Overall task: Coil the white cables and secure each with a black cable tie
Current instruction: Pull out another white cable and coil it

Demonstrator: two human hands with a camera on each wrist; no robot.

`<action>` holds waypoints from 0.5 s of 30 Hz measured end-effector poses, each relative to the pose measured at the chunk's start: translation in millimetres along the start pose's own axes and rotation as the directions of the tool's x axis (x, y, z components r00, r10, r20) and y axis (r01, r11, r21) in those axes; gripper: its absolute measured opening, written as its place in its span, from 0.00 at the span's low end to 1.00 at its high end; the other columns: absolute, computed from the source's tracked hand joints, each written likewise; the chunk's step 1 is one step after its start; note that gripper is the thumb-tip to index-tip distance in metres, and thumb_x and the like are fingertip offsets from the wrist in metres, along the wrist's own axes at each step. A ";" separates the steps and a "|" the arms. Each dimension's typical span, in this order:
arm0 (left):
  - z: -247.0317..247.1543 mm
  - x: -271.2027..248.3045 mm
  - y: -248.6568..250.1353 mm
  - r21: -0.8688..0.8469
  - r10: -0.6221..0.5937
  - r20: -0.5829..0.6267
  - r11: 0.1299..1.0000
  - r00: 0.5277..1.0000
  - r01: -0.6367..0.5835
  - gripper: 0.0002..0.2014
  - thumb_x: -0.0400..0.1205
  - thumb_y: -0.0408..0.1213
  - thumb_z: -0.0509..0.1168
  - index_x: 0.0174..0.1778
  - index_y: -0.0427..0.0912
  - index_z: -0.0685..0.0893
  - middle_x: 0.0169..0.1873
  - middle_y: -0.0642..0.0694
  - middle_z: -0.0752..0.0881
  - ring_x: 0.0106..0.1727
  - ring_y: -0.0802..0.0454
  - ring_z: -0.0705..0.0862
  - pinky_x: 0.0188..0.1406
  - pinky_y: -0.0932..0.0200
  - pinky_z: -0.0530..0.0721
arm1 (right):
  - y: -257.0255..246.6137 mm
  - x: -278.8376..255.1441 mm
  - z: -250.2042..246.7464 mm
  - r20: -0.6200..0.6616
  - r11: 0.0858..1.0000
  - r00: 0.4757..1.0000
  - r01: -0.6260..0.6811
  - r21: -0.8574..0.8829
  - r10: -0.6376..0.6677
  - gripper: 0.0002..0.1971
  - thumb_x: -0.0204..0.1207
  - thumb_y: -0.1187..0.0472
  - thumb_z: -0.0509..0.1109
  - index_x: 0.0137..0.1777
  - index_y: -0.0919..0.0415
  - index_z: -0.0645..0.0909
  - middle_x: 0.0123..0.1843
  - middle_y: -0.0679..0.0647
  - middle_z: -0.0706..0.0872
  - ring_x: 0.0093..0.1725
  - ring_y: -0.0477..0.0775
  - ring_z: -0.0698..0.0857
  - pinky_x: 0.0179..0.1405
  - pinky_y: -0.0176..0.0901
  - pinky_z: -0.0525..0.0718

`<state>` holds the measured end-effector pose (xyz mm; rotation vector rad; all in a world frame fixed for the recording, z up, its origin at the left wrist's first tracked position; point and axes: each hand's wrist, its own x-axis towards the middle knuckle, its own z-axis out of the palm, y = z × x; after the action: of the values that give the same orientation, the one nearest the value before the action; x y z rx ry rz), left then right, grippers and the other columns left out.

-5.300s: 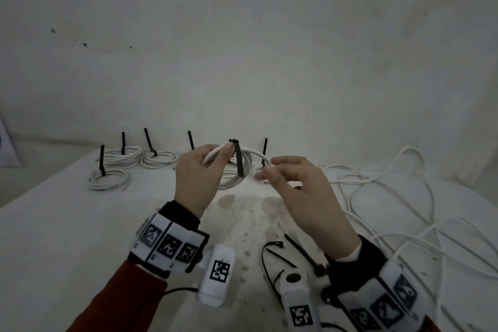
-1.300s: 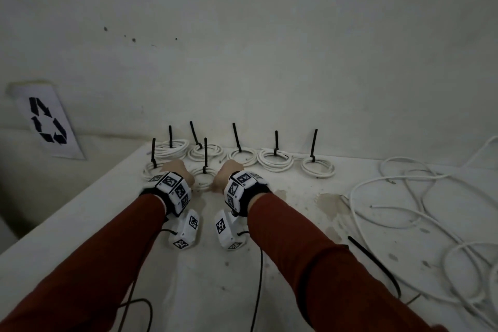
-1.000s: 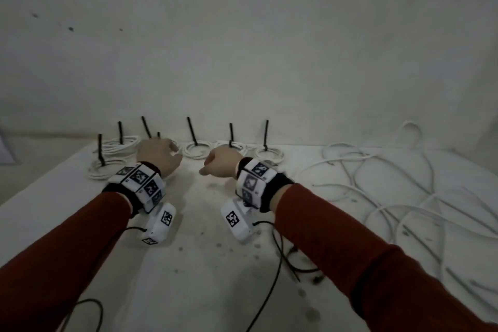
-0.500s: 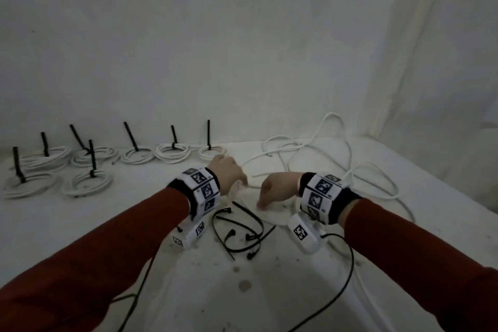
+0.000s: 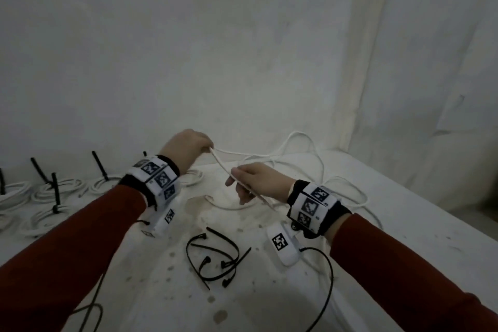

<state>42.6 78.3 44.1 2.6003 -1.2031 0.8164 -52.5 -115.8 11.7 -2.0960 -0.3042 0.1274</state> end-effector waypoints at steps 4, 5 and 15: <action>-41.1 4.4 -21.0 0.004 -0.121 -0.224 0.992 0.967 0.125 0.05 0.79 0.28 0.67 0.46 0.33 0.89 0.39 0.34 0.89 0.41 0.35 0.85 0.41 0.49 0.78 | -25.6 -10.8 -18.5 -0.063 0.989 0.988 0.143 0.049 -0.140 0.17 0.87 0.54 0.57 0.42 0.59 0.81 0.24 0.48 0.72 0.21 0.46 0.73 0.30 0.40 0.81; -49.3 4.0 -28.2 0.007 -0.143 -0.258 0.989 0.956 0.150 0.06 0.80 0.29 0.67 0.46 0.33 0.89 0.39 0.33 0.89 0.40 0.35 0.85 0.40 0.48 0.78 | -30.4 -12.7 -23.2 -0.102 0.986 0.981 0.165 0.019 -0.163 0.17 0.87 0.55 0.57 0.40 0.59 0.80 0.24 0.47 0.71 0.21 0.45 0.72 0.29 0.39 0.80; -94.1 -29.3 -80.1 -0.008 -0.395 -0.352 0.908 0.849 0.419 0.11 0.85 0.32 0.60 0.49 0.30 0.86 0.37 0.29 0.86 0.36 0.32 0.83 0.36 0.44 0.80 | -50.5 -17.7 -63.5 -0.368 0.987 0.920 0.161 0.032 -0.138 0.24 0.84 0.50 0.61 0.27 0.57 0.68 0.22 0.52 0.64 0.18 0.49 0.64 0.21 0.40 0.69</action>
<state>48.2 184.6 113.4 2.4804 -0.5068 1.1657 -64.4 -148.3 87.2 -1.9789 -0.2293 -0.3388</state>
